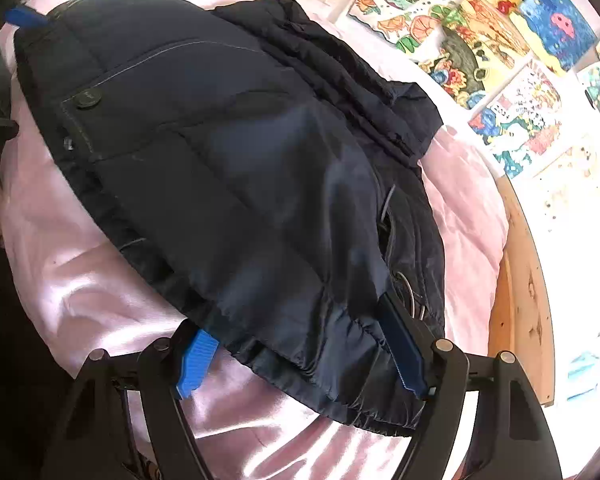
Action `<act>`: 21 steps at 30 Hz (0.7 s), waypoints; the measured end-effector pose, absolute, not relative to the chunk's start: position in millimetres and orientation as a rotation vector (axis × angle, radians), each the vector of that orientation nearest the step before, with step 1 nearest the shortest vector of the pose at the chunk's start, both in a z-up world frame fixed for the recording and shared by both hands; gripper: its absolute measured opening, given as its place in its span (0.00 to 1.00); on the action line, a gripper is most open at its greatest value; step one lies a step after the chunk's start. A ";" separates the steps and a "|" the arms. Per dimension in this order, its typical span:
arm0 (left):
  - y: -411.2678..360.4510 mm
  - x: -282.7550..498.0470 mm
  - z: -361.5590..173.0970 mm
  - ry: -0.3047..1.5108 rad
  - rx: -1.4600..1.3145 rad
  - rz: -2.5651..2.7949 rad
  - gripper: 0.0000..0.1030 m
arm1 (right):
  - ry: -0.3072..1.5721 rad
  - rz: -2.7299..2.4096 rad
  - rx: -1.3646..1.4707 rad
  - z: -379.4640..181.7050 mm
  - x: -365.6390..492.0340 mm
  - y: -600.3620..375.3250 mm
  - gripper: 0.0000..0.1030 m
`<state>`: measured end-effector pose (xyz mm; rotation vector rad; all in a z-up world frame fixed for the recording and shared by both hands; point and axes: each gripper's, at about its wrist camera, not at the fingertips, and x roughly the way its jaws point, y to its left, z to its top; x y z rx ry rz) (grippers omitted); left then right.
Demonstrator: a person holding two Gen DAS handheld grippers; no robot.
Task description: Fold large clothes
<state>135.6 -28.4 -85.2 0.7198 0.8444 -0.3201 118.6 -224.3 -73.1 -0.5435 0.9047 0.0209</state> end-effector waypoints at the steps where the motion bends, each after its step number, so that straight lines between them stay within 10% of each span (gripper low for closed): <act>1: -28.2 135.5 -84.9 0.843 0.720 -0.326 1.00 | 0.909 0.028 -0.534 -73.9 118.8 -225.7 0.64; 7: -31.5 130.0 -87.8 0.816 0.760 -0.329 1.00 | 0.835 0.048 -0.422 -51.8 120.3 -241.9 0.18; 16: -11.4 153.2 -78.8 0.820 0.685 -0.156 0.98 | 0.715 0.053 -0.214 -23.4 123.7 -271.3 0.15; 21: 7.9 165.7 -66.9 0.819 0.588 -0.072 0.75 | 0.688 0.045 -0.187 -22.1 125.9 -280.1 0.15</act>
